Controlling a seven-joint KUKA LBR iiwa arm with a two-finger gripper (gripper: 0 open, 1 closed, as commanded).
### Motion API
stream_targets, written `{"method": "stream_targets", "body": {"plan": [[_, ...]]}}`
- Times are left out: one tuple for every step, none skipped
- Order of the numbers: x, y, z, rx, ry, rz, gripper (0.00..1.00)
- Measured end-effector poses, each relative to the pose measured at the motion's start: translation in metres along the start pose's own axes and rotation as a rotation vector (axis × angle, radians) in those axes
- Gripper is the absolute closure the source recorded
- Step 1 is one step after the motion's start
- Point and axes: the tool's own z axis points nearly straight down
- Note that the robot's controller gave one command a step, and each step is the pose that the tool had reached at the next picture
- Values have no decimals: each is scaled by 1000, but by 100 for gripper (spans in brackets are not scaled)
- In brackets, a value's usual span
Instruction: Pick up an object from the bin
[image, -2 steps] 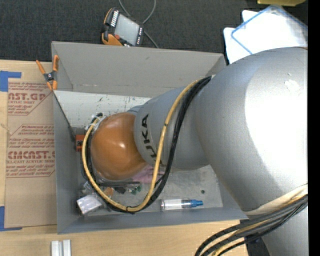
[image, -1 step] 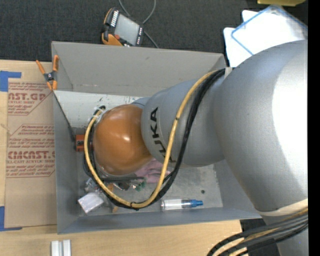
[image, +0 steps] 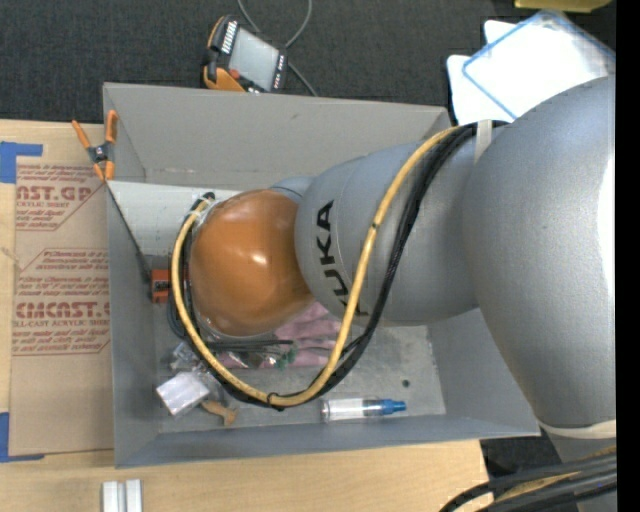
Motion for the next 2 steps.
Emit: {"method": "stream_targets", "body": {"plan": [[0, 1, -21, -3, 4, 0, 100], [-1, 1, -39, -3, 2, 0, 100]]}}
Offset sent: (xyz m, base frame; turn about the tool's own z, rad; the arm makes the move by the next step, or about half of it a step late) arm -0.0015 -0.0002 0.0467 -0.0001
